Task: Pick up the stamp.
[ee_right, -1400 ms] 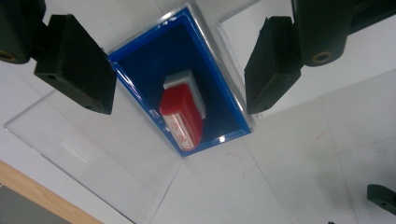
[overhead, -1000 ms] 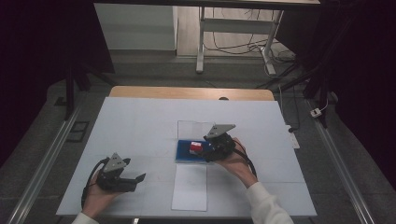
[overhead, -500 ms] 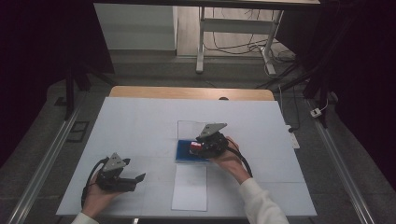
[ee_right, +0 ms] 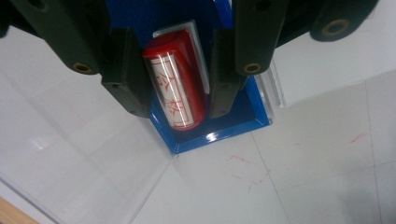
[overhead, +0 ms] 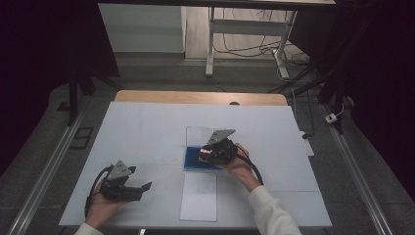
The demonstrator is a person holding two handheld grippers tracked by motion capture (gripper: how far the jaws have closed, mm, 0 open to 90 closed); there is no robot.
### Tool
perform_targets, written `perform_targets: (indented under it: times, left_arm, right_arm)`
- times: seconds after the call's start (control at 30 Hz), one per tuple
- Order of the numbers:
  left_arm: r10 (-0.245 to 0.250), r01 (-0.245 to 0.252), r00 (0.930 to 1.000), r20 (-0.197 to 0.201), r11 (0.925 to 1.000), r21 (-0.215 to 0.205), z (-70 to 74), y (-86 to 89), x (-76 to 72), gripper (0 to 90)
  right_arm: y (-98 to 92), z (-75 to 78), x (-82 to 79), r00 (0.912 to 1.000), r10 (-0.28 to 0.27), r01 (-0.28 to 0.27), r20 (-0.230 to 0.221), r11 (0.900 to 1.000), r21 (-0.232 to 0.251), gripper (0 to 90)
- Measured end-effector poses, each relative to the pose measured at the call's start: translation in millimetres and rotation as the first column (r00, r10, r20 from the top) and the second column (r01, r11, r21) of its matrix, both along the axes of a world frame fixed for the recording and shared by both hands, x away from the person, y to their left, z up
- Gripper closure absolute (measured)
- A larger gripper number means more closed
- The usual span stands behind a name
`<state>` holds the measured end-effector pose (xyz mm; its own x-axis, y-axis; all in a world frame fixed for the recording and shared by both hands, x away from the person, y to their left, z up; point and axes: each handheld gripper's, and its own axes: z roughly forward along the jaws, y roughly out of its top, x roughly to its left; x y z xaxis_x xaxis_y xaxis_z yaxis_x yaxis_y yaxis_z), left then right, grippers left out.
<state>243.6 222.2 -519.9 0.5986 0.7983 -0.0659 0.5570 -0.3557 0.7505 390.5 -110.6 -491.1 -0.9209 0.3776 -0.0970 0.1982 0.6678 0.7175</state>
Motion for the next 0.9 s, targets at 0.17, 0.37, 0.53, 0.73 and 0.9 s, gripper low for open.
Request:
perform_targets:
  times: [0.17,0.37,0.53,0.73,0.9]
  left_arm:
    - [-0.004,0.004,1.0,0.0,1.0,0.001,0.0,-0.1,-0.2,16.1]
    - [-0.001,0.001,1.0,0.001,1.0,-0.001,0.0,0.8,-0.6,16.1]
    - [-0.001,0.001,1.0,0.003,1.0,-0.002,0.1,1.6,-1.0,16.2]
    - [0.001,-0.001,1.0,0.005,1.0,-0.004,0.2,2.5,-1.4,16.4]
    - [0.005,-0.005,1.0,0.005,1.0,-0.001,-0.1,2.9,-1.4,16.6]
  right_arm:
    - [0.4,-0.3,-0.3,1.0,0.008,-0.008,0.001,1.0,-0.006,67.6]
    - [0.7,0.2,-1.0,0.9998,0.017,-0.017,-0.004,1.0,-0.012,69.6]
    - [1.0,0.7,-2.0,0.9997,0.024,-0.024,0.006,1.0,-0.016,70.1]
    - [-0.1,2.9,-3.6,0.9997,0.021,-0.021,0.015,1.0,0.008,70.2]
    - [-3.9,12.3,-7.2,0.999,0.009,-0.011,0.043,0.999,0.042,70.2]
